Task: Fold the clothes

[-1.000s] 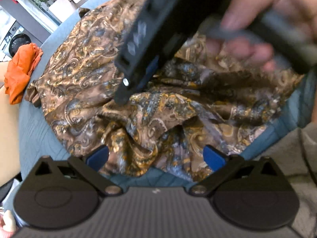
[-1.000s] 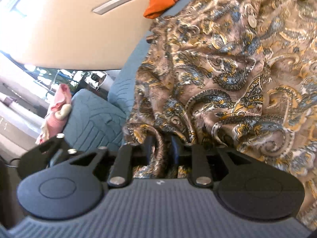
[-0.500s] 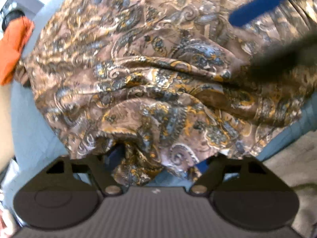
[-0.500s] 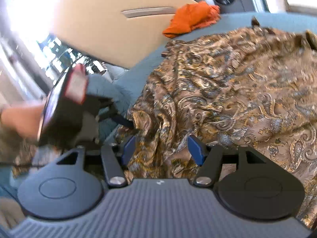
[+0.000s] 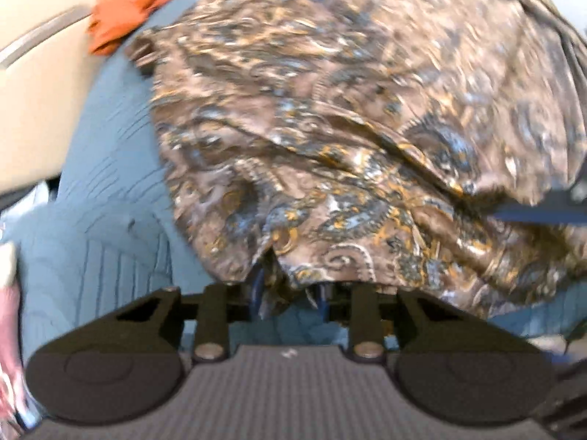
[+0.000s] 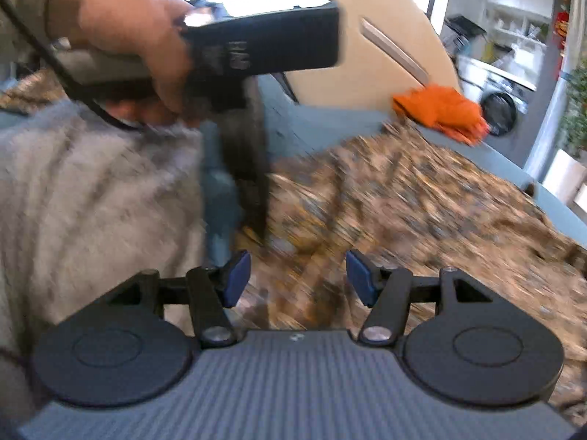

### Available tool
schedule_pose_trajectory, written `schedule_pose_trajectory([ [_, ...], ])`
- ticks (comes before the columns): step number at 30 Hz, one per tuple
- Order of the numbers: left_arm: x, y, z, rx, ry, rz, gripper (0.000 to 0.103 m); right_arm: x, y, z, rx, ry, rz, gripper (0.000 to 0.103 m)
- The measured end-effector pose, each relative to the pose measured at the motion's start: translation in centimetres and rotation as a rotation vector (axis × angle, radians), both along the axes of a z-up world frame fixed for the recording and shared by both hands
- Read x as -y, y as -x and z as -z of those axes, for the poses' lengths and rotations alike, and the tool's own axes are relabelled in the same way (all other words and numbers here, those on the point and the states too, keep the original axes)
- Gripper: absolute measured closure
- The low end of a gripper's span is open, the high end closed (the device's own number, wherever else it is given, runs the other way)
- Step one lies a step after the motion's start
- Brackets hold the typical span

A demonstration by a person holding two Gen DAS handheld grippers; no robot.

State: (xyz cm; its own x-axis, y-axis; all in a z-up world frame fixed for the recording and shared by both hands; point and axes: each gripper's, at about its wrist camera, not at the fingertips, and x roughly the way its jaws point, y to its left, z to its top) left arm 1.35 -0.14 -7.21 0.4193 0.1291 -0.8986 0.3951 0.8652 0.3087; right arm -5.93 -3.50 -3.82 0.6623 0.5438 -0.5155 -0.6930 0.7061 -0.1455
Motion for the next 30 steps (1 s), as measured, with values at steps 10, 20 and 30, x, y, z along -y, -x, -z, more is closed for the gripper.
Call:
schedule_pose_trajectory([
  [10, -2.4, 1.8, -2.8, 0.08, 0.075, -0.061, 0.064, -4.3, -3.2, 1.5, 0.086, 0.122, 0.146, 0.075],
  [20, -1.3, 2.5, -3.5, -0.043, 0.143, 0.122, 0.04, 1.1, -4.8, -0.5, -0.045, -0.261, 0.22, 0.097],
  [30, 2.5, 1.7, -2.2, -0.03, 0.08, 0.254, 0.029, 4.3, -4.4, -1.4, -0.029, -0.437, 0.244, 0.097],
])
